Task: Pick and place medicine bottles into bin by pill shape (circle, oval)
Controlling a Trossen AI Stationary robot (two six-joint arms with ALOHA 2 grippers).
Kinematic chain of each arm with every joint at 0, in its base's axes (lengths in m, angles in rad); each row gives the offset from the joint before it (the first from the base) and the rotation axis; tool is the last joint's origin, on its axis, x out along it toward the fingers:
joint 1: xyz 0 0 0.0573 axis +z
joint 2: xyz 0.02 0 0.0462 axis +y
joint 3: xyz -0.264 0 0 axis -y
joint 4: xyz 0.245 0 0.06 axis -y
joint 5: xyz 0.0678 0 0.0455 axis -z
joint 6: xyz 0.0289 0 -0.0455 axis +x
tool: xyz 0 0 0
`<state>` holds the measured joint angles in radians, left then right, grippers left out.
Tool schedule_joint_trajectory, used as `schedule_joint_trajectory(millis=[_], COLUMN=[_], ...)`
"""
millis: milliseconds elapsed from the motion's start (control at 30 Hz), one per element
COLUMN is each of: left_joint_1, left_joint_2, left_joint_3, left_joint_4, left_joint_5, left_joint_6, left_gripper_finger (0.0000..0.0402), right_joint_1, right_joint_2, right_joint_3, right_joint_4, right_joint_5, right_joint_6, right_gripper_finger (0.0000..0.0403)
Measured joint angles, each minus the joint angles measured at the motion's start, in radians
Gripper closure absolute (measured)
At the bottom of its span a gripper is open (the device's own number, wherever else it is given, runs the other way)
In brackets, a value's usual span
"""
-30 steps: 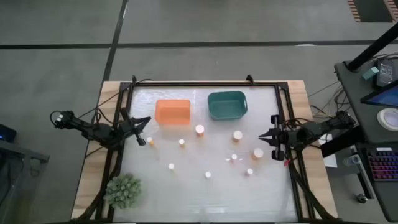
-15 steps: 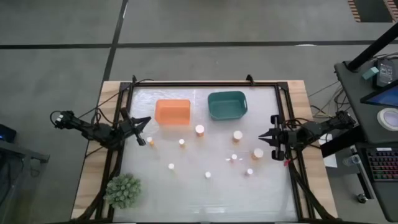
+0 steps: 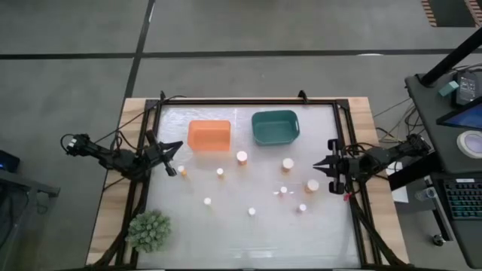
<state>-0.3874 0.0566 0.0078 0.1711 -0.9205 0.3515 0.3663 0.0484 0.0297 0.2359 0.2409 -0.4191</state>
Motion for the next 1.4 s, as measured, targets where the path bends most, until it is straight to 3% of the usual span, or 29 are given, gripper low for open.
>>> schedule_joint_trajectory(millis=[1233, 1400], left_joint_1=[0.000, 0.000], left_joint_2=[0.000, 0.000], left_joint_3=[0.000, 0.000], left_joint_4=[0.000, 0.000], left_joint_5=[0.000, 0.000], left_joint_6=[0.000, 0.000], left_gripper_finger=[0.0402, 0.0402], right_joint_1=[0.000, 0.001], right_joint_2=[0.000, 0.000], right_joint_3=[0.000, 0.000], right_joint_4=[0.002, 0.006], right_joint_5=[-0.002, -0.013], right_joint_6=[-0.005, 0.378], right_gripper_finger=[0.0385, 0.0385])
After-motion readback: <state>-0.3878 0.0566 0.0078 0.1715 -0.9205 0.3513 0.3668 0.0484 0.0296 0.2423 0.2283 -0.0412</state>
